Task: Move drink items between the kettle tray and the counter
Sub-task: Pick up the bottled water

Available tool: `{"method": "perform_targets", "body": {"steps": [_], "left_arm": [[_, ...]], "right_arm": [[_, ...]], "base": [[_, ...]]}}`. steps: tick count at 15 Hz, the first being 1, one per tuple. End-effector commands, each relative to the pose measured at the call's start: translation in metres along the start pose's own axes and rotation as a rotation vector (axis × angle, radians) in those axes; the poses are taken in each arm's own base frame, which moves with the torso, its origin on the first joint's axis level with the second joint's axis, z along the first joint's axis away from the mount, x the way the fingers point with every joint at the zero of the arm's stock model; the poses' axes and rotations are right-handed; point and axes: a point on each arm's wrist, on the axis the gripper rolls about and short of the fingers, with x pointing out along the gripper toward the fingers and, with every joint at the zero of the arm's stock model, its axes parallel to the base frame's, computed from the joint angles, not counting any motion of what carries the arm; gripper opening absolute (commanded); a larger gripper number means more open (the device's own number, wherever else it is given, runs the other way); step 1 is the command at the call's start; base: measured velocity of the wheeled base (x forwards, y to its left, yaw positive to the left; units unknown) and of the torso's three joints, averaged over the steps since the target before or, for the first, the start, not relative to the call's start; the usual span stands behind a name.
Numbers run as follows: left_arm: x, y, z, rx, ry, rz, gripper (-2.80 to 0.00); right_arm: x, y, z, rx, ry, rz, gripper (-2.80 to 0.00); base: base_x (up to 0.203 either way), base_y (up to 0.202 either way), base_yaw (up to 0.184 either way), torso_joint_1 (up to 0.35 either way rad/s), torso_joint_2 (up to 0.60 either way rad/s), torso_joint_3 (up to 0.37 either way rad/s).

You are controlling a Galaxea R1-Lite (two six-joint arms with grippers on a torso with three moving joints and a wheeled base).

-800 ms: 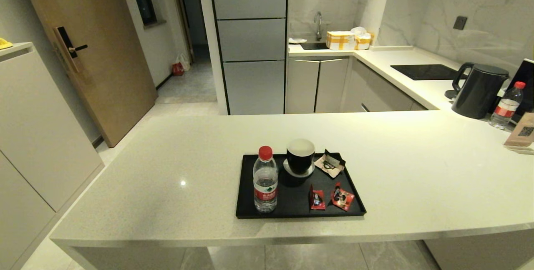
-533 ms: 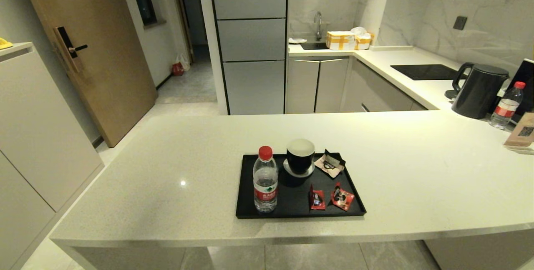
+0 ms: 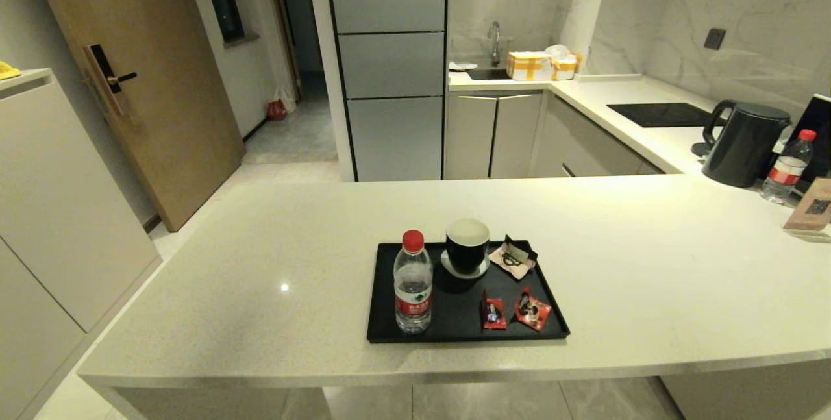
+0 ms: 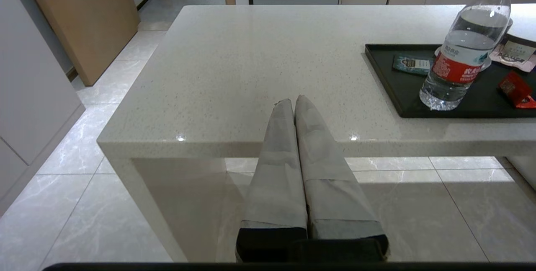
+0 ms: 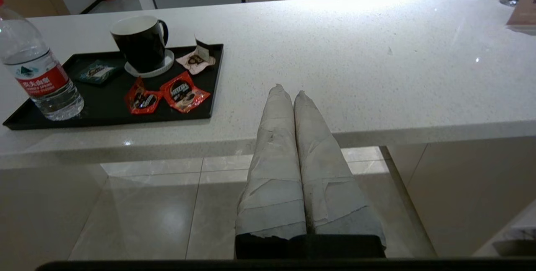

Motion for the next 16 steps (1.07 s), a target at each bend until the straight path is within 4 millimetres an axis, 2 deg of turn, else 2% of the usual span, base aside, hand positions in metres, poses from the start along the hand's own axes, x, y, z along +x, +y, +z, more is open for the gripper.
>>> {"method": "perform_targets", "body": {"steps": [1, 7, 16], "left_arm": [[0.0000, 0.0000, 0.0000, -0.001, 0.000, 0.001, -2.80], [0.0000, 0.0000, 0.0000, -0.001, 0.000, 0.001, -2.80], [0.0000, 0.0000, 0.0000, 0.002, 0.000, 0.001, -2.80]], "right_arm": [[0.0001, 0.0000, -0.0005, 0.000, 0.002, 0.002, -2.80], [0.0001, 0.0000, -0.0005, 0.000, 0.002, 0.002, -2.80], [0.0001, 0.0000, -0.0005, -0.002, 0.002, 0.001, -2.80]], "base": [[0.000, 0.000, 0.000, 0.311, -0.28, 0.027], [0.000, 0.000, 0.000, 0.397, -0.40, -0.012], [0.000, 0.000, 0.000, 0.038, -0.04, -0.003]]}}
